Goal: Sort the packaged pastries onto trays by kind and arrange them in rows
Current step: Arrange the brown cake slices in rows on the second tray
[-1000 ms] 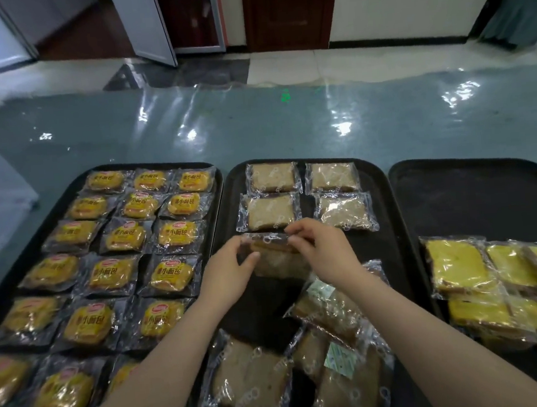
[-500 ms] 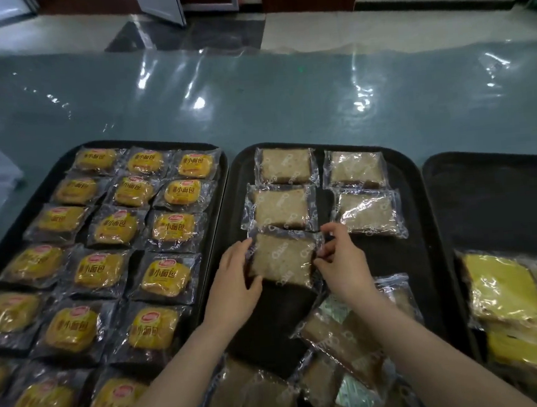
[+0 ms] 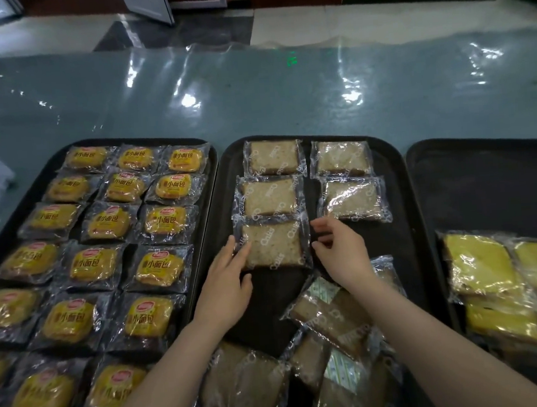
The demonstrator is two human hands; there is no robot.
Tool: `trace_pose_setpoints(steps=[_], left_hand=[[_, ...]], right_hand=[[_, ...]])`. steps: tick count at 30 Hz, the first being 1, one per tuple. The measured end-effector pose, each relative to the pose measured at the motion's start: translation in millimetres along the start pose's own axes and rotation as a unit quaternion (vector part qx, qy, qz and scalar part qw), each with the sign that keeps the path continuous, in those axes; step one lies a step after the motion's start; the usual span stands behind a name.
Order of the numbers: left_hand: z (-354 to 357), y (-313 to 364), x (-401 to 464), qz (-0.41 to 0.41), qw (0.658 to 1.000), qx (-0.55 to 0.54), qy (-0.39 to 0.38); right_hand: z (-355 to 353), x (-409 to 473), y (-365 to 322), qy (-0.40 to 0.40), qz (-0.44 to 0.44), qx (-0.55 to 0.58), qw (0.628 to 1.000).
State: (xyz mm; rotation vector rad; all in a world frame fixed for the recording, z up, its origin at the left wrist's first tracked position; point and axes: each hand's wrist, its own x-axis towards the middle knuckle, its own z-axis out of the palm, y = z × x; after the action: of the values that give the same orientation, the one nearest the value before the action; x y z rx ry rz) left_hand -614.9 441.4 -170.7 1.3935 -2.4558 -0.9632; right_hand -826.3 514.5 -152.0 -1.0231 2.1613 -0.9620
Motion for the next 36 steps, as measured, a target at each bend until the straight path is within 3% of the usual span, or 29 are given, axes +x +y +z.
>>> trace_pose_setpoints(steps=[4,10,14,17,24,27,30,36], left_hand=[[-7.5,5.5,-15.1,0.012,1.000,-0.007,0.014],[-5.4,11.4,-47.7,0.015,0.999,-0.035,-0.036],[1.3,16.0,-63.5,0.014,0.997,-0.044,-0.065],[5.6,21.1,-68.4,0.025,0.996,-0.048,-0.077],[9.7,30.1,-69.0,0.023,0.995,-0.038,-0.090],[9.1,29.7,-66.3,0.014,0.996,-0.026,-0.089],[9.5,29.0,-62.4,0.011,0.996,-0.014,-0.085],[7.4,23.9,-54.8,-0.008,0.996,0.004,-0.089]], right_hand=[[-23.7,-29.3,10.6,-0.017,-0.019,-0.061,0.998],[-50.1,-77.3,33.5,-0.015,-0.055,-0.129,0.990],[-50.5,-103.8,37.0,-0.194,-0.083,-0.209,0.955],[-44.9,-113.3,42.0,-0.234,-0.096,-0.268,0.930],[-46.2,-121.8,41.4,-0.091,-0.055,-0.046,0.993],[-52.2,-117.9,43.3,0.052,-0.069,-0.028,0.996],[-57.0,-106.7,43.7,0.143,-0.010,0.053,0.988],[-59.1,-76.5,53.1,0.104,0.071,0.101,0.987]])
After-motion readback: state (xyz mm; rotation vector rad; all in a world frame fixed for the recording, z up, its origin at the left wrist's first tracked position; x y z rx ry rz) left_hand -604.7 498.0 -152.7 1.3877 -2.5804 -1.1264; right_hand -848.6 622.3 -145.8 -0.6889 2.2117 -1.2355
